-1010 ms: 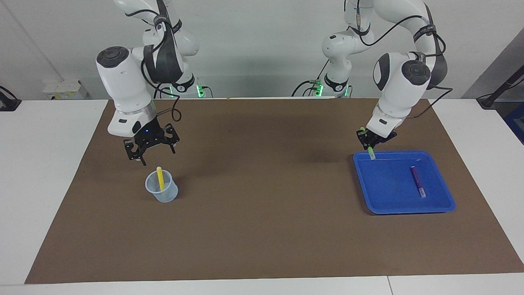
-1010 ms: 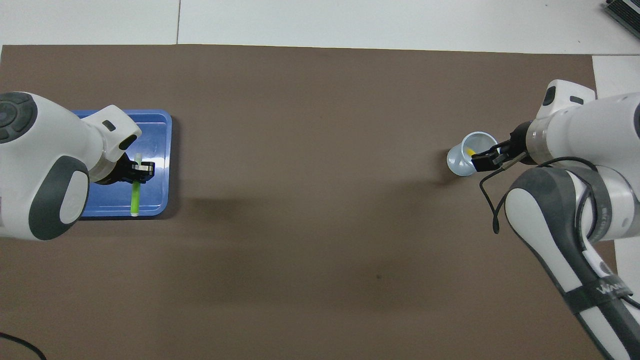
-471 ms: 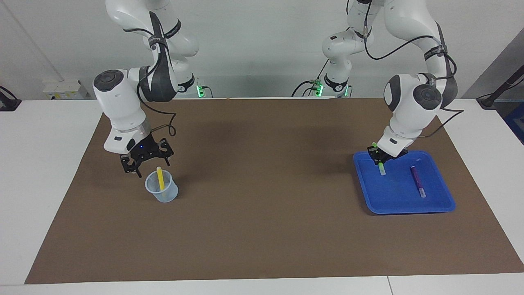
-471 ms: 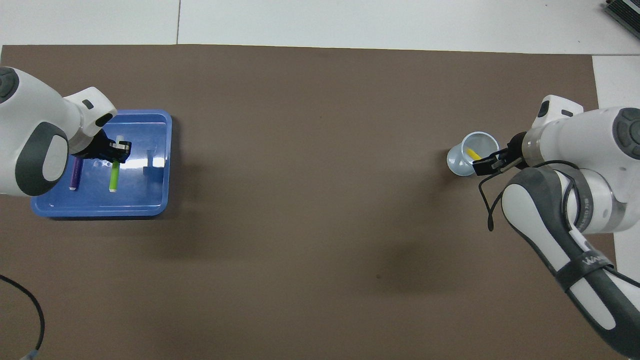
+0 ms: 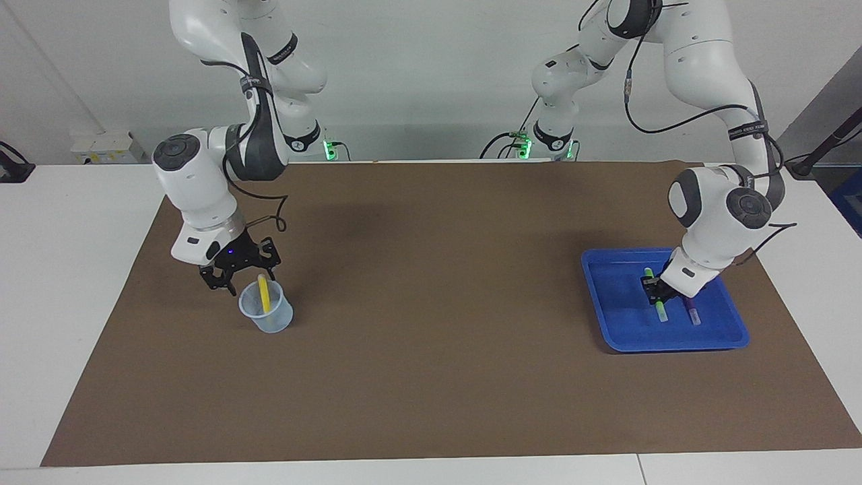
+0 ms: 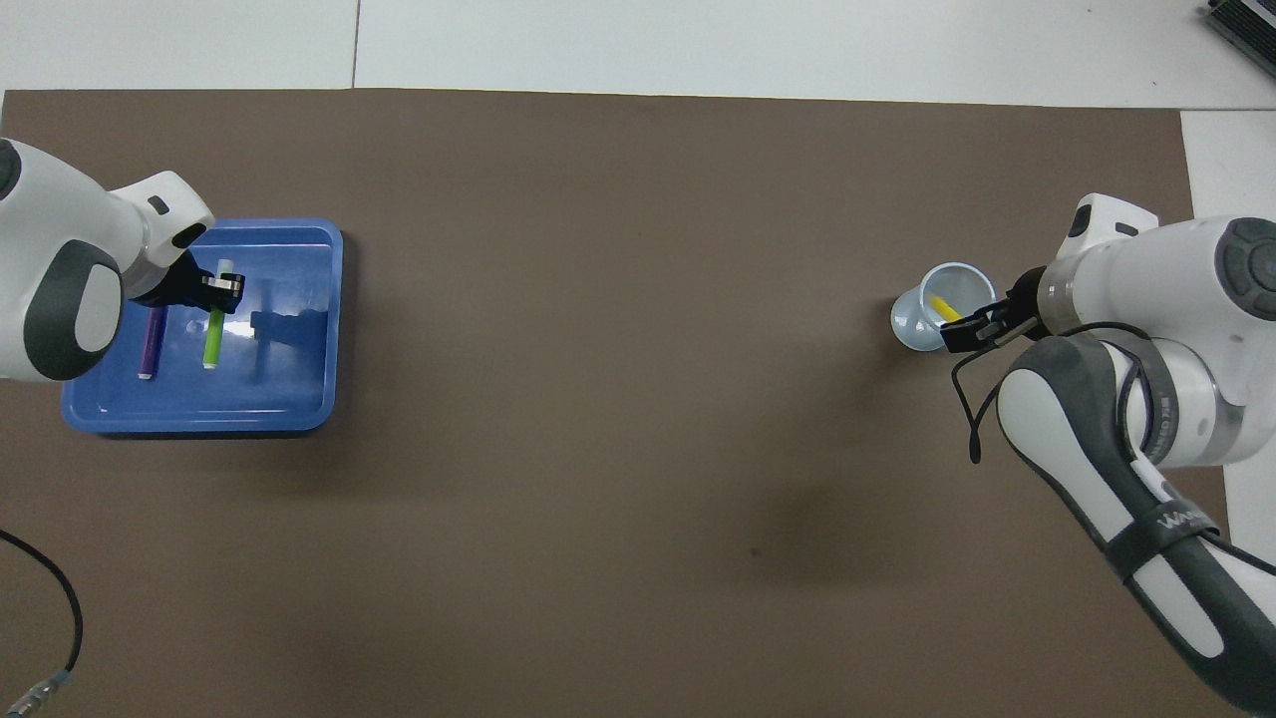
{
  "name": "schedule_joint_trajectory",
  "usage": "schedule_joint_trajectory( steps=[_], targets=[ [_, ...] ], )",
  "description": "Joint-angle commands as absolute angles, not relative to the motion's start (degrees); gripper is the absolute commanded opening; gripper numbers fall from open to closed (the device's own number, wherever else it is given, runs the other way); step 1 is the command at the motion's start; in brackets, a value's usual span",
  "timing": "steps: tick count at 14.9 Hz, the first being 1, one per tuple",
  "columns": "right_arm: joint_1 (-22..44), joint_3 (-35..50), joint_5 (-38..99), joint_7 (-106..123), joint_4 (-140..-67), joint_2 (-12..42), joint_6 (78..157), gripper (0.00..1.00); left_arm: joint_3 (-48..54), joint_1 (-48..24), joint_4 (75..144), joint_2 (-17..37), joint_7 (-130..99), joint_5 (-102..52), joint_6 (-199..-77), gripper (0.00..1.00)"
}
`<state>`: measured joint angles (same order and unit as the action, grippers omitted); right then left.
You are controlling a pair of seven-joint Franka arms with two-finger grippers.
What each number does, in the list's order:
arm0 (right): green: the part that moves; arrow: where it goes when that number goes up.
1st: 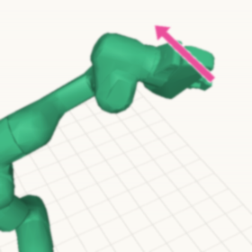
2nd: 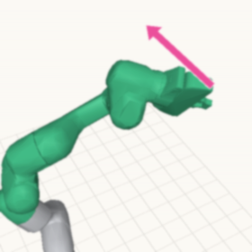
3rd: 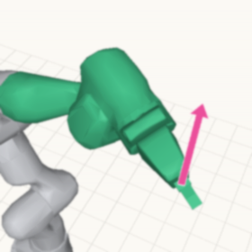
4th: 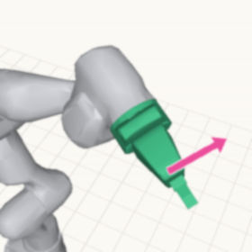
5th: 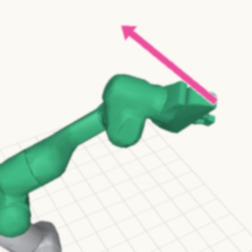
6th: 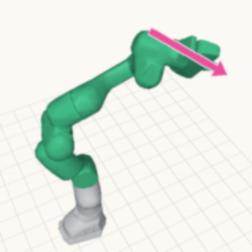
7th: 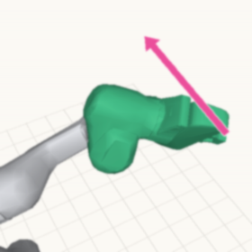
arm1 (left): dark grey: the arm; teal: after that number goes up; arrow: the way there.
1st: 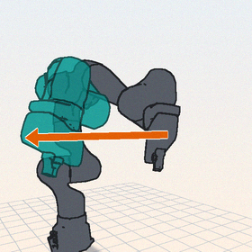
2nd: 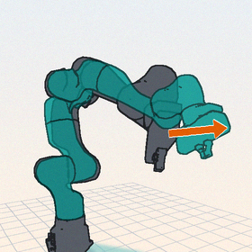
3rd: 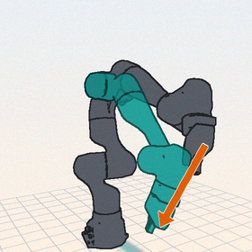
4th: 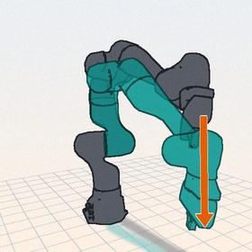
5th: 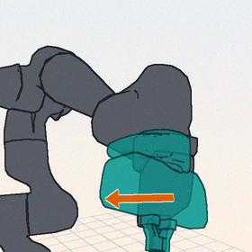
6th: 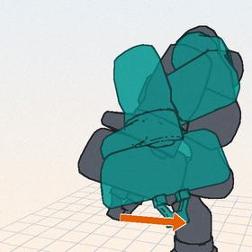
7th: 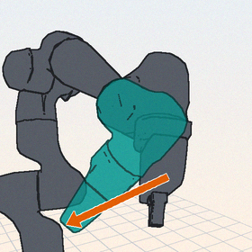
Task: Right arm passes pens to left for tray arrangement
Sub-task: 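Release the highlighter in the tray with the left gripper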
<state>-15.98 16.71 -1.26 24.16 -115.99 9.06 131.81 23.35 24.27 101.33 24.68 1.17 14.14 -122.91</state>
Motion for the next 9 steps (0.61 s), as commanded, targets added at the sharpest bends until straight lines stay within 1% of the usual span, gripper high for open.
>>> schedule_joint_trajectory(
  steps=[1,5,8,9],
  targets=[
    [-16.8,17.5,-2.3,22.5,-116.6,8.7,131.7,0.71,23.6,24.8,102.5,25.0,1.6,16.0,-125.1,0.0],
    [-16.8,17.5,-2.3,22.5,-116.6,8.6,131.7,0.56,23.6,25.7,105.1,24.6,1.7,16.0,-126.8,0.0],
    [-16.8,17.5,-2.3,22.6,-116.6,8.6,131.5,0.36,23.6,26.8,106.9,24.4,1.7,16.3,-129.4,0.0],
    [-16.8,17.5,-2.3,22.6,-116.6,8.6,131.5,0.31,23.6,26.9,106.9,24.4,1.7,16.3,-129.4,0.0]
  ],
)
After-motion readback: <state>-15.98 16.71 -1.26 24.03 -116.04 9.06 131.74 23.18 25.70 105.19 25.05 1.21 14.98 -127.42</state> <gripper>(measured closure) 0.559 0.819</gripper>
